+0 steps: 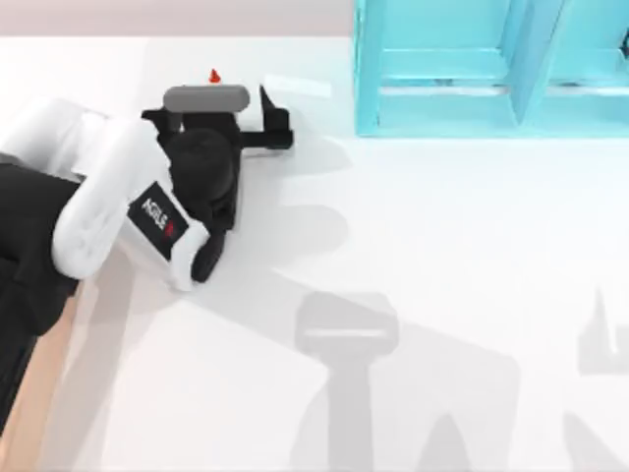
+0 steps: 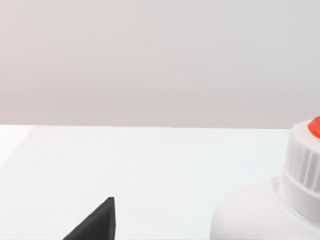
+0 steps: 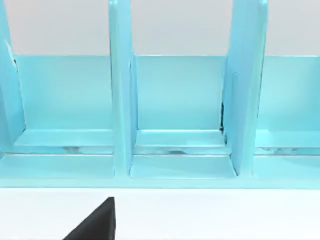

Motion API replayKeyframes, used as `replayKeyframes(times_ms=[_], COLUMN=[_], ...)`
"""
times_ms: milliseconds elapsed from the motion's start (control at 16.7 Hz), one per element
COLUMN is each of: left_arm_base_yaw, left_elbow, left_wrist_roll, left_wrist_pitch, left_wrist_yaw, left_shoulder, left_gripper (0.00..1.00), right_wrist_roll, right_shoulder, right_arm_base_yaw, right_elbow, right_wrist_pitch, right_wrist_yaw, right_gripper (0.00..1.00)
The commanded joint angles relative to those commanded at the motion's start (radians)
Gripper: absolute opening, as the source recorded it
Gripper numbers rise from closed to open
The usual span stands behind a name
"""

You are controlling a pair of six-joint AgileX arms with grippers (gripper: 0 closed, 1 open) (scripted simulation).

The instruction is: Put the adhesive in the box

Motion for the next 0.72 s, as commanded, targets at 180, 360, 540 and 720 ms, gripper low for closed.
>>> replayKeyframes(times_ms=[180,360,540,720], left_arm_base_yaw=[0.0,0.0,0.0,0.0], left_elbow=[0.0,0.0,0.0,0.0], left_wrist_roll=[0.0,0.0,0.0,0.0], left_wrist_pitch=[0.0,0.0,0.0,0.0], left_wrist_yaw=[0.0,0.0,0.0,0.0], left_shoulder=[0.0,0.0,0.0,0.0], left_gripper=[0.77,0.55,0.32,0.1], right_wrist_roll=[0.0,0.0,0.0,0.0], right_shoulder=[0.0,0.0,0.0,0.0], right_arm_base_yaw=[0.0,0.0,0.0,0.0], right_elbow=[0.0,0.0,0.0,0.0], right_wrist_pitch=[0.0,0.0,0.0,0.0], right_wrist_yaw=[0.0,0.0,0.0,0.0], right_gripper=[1.0,1.0,1.0,1.0])
